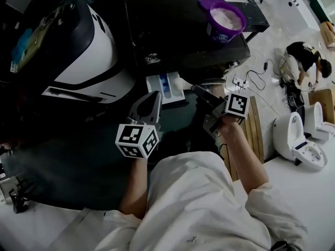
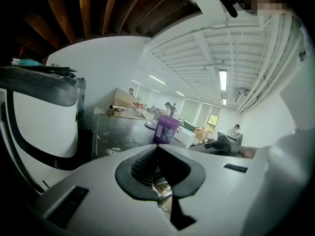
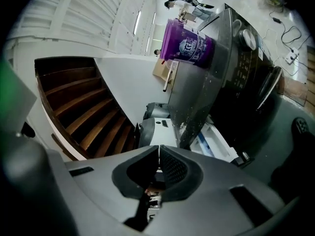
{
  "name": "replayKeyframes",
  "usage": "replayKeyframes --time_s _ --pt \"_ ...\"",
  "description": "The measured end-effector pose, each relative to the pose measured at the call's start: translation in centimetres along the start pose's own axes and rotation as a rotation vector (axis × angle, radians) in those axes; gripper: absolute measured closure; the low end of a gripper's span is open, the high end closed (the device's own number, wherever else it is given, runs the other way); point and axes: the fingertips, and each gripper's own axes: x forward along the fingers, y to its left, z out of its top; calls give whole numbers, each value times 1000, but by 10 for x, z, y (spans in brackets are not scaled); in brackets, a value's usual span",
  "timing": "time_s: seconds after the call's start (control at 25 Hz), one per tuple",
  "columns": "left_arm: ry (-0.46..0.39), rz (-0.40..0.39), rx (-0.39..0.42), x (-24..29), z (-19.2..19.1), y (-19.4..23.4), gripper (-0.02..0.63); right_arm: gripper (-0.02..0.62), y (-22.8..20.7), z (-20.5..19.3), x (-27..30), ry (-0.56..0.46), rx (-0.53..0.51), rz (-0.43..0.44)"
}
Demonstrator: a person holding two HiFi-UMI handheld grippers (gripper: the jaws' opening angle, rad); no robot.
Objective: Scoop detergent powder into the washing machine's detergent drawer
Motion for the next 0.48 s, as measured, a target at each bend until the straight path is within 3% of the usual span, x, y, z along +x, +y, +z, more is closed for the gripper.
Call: replayKeyframes --time_s 0.48 --pt "35 -24 -17 -5 -19 7 594 584 -32 -2 3 15 -119 -68"
